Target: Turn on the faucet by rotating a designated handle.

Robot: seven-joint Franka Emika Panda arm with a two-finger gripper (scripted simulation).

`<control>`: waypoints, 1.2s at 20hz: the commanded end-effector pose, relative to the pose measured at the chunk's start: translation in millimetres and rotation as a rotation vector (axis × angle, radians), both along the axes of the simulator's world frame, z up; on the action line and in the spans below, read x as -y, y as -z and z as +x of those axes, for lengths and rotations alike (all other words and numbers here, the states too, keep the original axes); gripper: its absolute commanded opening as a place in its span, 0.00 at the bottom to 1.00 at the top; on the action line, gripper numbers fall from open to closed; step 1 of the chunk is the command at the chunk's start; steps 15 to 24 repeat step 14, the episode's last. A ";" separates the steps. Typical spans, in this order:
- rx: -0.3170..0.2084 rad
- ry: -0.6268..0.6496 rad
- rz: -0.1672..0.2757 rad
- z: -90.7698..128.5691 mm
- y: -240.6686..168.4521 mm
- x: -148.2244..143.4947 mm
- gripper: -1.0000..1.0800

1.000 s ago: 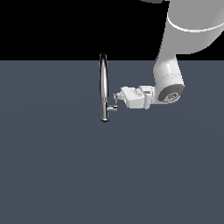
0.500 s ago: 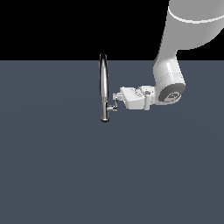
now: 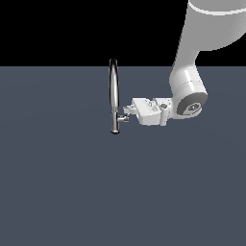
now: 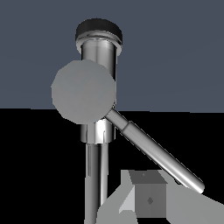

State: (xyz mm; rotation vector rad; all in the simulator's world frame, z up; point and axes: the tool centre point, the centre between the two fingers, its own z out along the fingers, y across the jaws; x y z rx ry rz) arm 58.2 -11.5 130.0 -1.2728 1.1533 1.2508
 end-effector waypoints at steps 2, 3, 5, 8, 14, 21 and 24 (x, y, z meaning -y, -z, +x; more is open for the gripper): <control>-0.020 0.008 -0.004 -17.1 15.8 8.6 0.00; -0.020 0.008 -0.004 -17.1 15.8 8.6 0.00; -0.002 -0.001 0.001 -10.9 10.4 1.5 0.00; -0.009 0.002 -0.001 -18.2 32.5 4.7 0.00; -0.020 0.008 -0.004 -29.8 66.7 9.8 0.00; -0.020 0.008 -0.004 -29.8 66.7 9.8 0.00; -0.020 0.008 -0.004 -29.8 66.7 9.8 0.00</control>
